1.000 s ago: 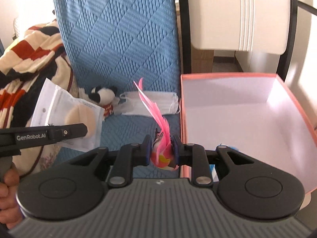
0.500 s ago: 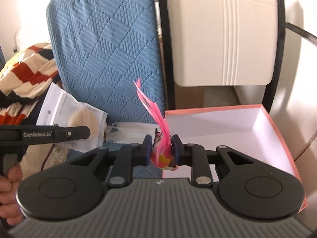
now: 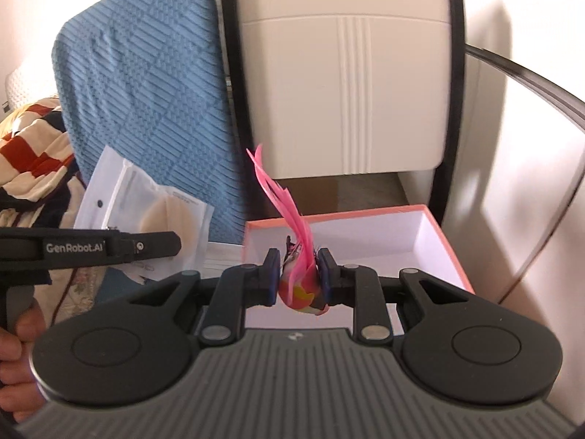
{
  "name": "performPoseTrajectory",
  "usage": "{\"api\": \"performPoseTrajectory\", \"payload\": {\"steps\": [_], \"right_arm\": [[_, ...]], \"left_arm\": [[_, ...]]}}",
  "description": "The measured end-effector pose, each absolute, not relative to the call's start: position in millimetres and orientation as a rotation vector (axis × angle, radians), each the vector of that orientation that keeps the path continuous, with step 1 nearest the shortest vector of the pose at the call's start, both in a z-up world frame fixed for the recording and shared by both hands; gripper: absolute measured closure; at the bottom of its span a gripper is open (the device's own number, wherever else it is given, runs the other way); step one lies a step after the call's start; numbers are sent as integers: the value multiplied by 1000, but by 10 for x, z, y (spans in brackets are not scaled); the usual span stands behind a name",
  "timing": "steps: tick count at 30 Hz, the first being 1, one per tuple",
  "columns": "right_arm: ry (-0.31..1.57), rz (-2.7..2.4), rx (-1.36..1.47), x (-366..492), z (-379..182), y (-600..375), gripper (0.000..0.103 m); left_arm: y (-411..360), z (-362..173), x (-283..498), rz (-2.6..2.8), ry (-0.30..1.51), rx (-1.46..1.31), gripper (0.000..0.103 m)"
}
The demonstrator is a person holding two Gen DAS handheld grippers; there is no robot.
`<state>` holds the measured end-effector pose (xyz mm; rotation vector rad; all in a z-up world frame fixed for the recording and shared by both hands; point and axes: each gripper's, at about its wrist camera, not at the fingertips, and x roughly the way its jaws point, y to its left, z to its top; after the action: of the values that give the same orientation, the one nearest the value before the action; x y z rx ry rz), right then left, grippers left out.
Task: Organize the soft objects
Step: 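Lower both held items into the pink box and open both tools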
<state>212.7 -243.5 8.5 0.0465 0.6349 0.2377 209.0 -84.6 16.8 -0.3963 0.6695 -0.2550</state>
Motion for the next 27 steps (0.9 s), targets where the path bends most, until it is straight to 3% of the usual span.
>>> {"api": "performPoseTrajectory", "payload": {"steps": [27], "right_arm": [[866, 127, 111, 2125, -986, -3342, 77]], "left_arm": [[-1796, -730, 2312, -286, 893, -332, 94]]}}
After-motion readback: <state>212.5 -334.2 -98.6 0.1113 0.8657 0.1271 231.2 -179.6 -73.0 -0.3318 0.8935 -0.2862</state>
